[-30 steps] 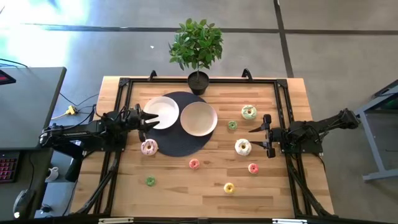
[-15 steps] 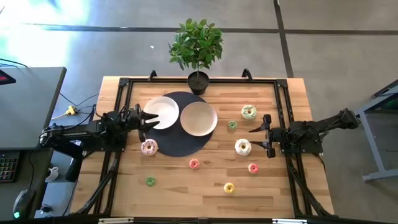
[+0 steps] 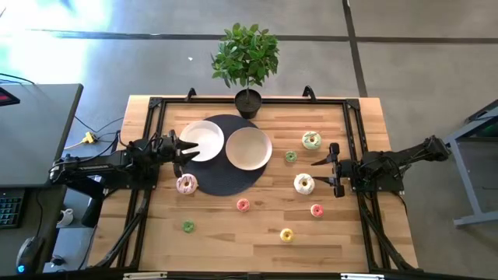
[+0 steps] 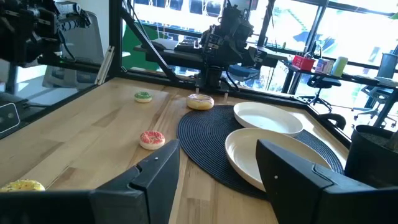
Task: Pick & Place donuts
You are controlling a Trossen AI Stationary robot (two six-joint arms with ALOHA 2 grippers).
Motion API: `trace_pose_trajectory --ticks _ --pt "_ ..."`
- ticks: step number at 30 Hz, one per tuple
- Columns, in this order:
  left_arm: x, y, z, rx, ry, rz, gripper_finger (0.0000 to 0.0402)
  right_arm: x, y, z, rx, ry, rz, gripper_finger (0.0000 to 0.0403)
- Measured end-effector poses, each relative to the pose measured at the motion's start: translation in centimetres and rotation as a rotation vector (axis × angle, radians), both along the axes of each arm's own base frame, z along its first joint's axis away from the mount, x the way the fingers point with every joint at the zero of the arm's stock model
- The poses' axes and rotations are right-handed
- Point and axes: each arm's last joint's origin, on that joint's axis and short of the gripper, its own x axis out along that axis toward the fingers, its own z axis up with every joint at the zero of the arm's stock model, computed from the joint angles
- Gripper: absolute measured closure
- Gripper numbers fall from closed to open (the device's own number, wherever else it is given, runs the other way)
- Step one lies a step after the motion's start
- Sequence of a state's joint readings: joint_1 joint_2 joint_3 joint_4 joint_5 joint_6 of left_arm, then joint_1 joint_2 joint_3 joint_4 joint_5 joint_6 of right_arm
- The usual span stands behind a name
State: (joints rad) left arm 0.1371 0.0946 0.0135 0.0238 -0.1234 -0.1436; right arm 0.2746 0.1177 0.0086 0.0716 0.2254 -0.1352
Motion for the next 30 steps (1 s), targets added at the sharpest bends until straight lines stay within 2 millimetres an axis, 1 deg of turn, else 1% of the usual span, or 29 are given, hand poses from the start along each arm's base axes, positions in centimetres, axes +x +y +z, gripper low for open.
trace_pose_trajectory --ticks 23,30 --pt "0.01 0.00 0.18 0.006 -0.018 -0.001 0.0244 0.00 0.00 0.00 0.000 0.000 0.000 0.0194" --pt "0.06 -0.24 0.30 -0.019 -0.034 -0.084 0.0244 0.00 0.00 -0.01 0.002 0.000 0.000 0.0194"
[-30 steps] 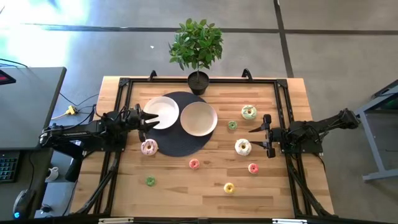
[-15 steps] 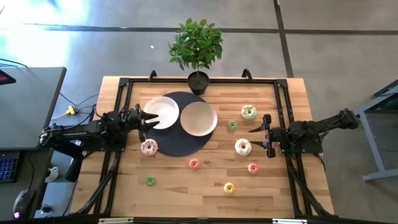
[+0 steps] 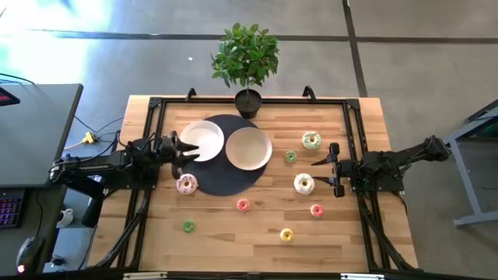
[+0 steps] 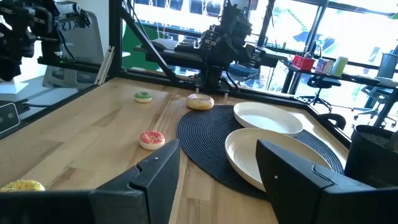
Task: Pick & Place donuts
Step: Put the large blue donut onto the brown plate
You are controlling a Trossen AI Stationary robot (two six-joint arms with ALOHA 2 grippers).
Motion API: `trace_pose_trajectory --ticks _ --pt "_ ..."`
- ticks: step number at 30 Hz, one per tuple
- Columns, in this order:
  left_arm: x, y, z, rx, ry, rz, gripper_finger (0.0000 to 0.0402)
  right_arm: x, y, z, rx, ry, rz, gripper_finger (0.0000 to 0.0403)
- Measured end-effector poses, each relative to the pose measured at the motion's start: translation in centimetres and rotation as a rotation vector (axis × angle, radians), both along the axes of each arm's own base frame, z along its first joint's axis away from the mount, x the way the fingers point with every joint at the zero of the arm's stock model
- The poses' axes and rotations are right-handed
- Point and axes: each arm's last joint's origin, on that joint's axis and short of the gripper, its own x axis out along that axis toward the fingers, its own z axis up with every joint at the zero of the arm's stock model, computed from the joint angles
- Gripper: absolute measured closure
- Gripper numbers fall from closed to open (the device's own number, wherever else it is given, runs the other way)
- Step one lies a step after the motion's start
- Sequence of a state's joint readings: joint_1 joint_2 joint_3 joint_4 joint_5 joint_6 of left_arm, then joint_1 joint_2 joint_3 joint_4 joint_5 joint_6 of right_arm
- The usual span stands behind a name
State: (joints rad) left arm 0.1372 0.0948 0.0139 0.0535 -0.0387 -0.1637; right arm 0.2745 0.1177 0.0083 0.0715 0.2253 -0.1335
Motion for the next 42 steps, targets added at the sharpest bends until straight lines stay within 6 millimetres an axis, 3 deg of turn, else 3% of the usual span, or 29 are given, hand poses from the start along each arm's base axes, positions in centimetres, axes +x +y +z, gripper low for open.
trace_pose_trajectory --ticks 8,13,20,27,34,42 --pt "0.00 0.01 0.10 -0.021 -0.014 0.004 0.0244 0.00 0.06 0.00 -0.008 0.000 0.023 0.0194" --pt "0.00 0.01 0.10 -0.049 -0.020 0.005 0.0244 -0.01 0.10 -0.14 -0.107 0.008 0.039 0.0194" --pt "0.00 0.00 0.06 -0.057 -0.016 0.002 0.0244 -0.01 0.12 0.09 -0.001 -0.009 0.041 0.0194" --pt "0.00 -0.01 0.00 -0.058 -0.011 -0.003 0.0244 0.00 0.06 0.10 -0.209 -0.022 0.027 0.0194" --pt "0.01 -0.08 -0.01 -0.101 -0.016 -0.027 0.0244 -0.03 0.30 0.16 -0.068 -0.022 0.104 0.0194" --pt "-0.02 0.10 -0.04 -0.183 -0.032 0.038 0.0244 -0.07 0.51 0.50 -0.049 -0.057 0.174 0.0194"
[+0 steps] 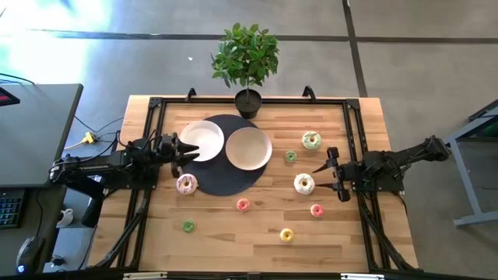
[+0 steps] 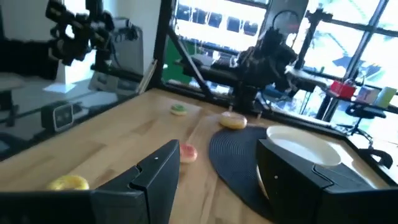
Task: Pick & Place donuts
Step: Put the large blue donut onto the brown plate
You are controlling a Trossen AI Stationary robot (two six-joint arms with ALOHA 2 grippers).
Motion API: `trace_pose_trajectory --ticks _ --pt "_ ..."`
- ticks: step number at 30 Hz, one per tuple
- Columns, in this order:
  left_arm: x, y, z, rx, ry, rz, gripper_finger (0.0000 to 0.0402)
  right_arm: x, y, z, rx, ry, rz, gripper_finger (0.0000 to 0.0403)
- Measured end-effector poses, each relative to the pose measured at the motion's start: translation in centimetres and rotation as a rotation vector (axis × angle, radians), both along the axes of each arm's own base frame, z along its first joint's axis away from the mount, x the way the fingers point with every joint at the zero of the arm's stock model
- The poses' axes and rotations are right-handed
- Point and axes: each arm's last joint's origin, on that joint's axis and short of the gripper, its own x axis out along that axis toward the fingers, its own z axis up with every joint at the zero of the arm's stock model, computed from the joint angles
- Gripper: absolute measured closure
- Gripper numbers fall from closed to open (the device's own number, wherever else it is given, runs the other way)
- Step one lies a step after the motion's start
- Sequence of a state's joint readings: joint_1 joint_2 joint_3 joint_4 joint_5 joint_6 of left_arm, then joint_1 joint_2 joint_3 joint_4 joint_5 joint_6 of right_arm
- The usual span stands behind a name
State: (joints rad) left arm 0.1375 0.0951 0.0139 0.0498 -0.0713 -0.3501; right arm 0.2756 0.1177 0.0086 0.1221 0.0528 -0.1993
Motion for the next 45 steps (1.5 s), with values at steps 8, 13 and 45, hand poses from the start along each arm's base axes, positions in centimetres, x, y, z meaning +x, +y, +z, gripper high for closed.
trace_pose_trajectory --ticks 8,13,45 --pt "0.0 0.1 0.4 0.007 -0.040 0.048 0.0244 -0.1 -0.7 1.7 0.106 -0.165 -0.230 0.0194" --pt "-0.1 0.1 1.0 -0.008 -0.106 0.054 0.0244 -0.1 -1.7 1.2 0.122 -0.113 -0.569 0.0194" --pt "-0.6 -0.3 3.9 0.065 -0.366 -0.064 0.0244 5.1 -7.4 -3.9 0.208 0.755 -1.067 0.0194"
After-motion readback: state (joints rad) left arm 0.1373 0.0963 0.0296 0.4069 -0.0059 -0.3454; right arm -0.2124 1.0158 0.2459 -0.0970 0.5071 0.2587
